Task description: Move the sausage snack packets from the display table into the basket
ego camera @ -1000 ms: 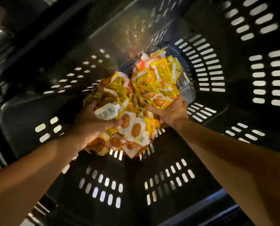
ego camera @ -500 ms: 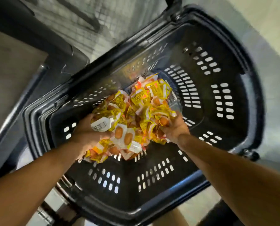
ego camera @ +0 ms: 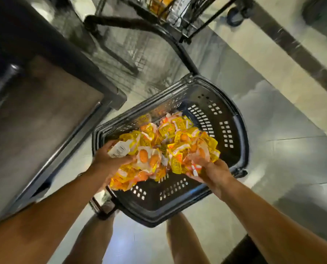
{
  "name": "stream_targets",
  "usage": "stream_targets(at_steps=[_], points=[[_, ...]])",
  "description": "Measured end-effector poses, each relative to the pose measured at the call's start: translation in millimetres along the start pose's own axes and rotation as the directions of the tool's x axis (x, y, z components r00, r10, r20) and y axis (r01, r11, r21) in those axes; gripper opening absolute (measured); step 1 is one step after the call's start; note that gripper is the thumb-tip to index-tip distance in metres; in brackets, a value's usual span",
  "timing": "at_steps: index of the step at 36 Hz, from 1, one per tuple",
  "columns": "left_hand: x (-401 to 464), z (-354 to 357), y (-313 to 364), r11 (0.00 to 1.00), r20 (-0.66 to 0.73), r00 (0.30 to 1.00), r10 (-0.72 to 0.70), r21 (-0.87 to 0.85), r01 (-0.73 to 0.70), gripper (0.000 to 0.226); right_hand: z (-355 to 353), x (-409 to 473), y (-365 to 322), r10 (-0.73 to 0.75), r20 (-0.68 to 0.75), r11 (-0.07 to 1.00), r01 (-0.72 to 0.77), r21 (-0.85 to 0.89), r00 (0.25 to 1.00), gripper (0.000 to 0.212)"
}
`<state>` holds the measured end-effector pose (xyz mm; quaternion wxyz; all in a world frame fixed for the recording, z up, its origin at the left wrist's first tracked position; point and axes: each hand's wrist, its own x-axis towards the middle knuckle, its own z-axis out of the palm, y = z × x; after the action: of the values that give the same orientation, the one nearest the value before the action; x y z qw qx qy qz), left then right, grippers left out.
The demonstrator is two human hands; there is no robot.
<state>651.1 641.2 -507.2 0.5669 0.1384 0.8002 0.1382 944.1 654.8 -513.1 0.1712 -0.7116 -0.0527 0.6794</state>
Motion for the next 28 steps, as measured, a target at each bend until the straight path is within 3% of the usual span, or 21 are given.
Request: stream_targets(at_steps=[3,9,13,17,20,28], points=[[-52,-17,14,0.996,-0.028,1.0,0.008,-0.09,-0.011,0.091,0,-57,-15,-0.081,-0.009,0.997,0.08,-0.014,0.997,0.059],[-178,-60,44,0.947,-0.079,0.993,0.088,-0.304,-0.108,0.056,-6,-184,-53,-0.24,0.084,0.958,0.25,-0.139,0.967,0.051],[-276,-87,61,0.871,-0.09,0.979,0.183,-0.447,-0.204,0.063,-9,-270,-72,-0.309,0.141,0.914,0.335,-0.229,0.941,0.049],[-360,-110,57,0.754,-0.199,0.943,0.266,-0.567,-0.332,0.06,-5,-342,-85,-0.353,0.232,0.872,0.409,-0.269,0.906,0.052],[-402,-125,42,0.704,-0.269,0.935,0.23,-0.618,-0.351,0.068,2,-377,-88,-0.378,0.326,0.831,0.473,-0.294,0.867,0.042],[-469,-171,-30,0.614,-0.441,0.895,0.07,-0.688,-0.387,0.085,50,-441,-76,-0.422,0.491,0.675,0.626,-0.39,0.762,0.041]])
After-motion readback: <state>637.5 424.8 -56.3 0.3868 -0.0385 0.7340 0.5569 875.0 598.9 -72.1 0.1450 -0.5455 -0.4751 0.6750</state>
